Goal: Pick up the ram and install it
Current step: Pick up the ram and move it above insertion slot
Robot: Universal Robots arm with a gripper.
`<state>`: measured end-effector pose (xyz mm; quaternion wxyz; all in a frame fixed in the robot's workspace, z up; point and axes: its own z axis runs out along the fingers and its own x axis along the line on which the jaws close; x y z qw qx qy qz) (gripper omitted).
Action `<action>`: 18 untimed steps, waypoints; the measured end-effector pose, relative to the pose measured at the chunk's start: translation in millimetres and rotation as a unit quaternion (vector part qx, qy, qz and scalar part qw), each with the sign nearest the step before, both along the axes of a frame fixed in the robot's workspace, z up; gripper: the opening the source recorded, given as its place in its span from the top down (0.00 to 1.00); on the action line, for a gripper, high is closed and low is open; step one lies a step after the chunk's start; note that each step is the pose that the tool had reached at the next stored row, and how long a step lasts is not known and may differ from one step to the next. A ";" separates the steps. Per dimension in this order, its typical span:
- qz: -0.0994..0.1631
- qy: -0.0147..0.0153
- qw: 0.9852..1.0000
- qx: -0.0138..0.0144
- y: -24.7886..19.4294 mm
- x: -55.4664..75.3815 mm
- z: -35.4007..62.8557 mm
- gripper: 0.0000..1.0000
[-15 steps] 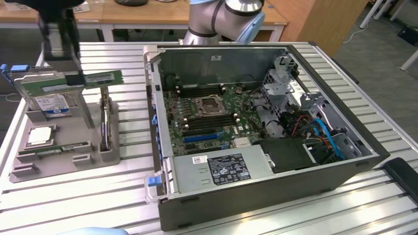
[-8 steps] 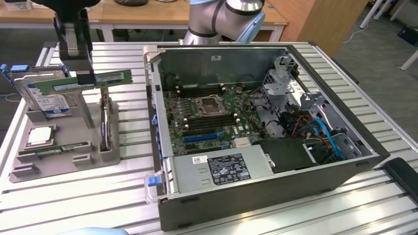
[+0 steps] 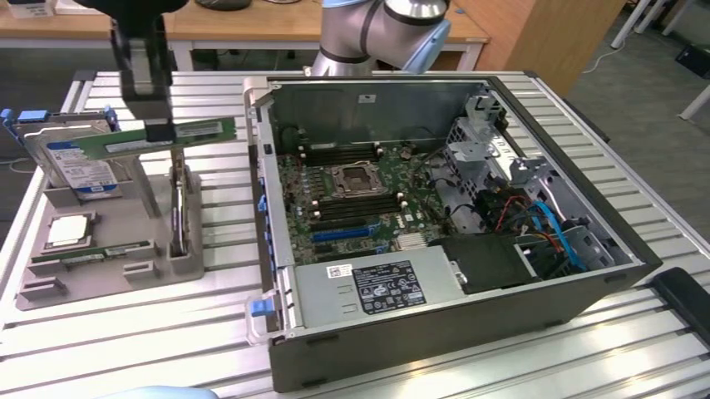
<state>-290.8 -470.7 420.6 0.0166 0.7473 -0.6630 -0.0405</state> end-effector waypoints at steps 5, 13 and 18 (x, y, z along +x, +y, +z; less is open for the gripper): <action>0.000 0.000 1.000 0.004 -0.1 14.9 1.2 0.87; 0.000 0.000 1.000 0.008 -0.1 42.9 3.0 0.87; 0.000 0.000 1.000 0.010 -0.1 61.3 3.8 0.87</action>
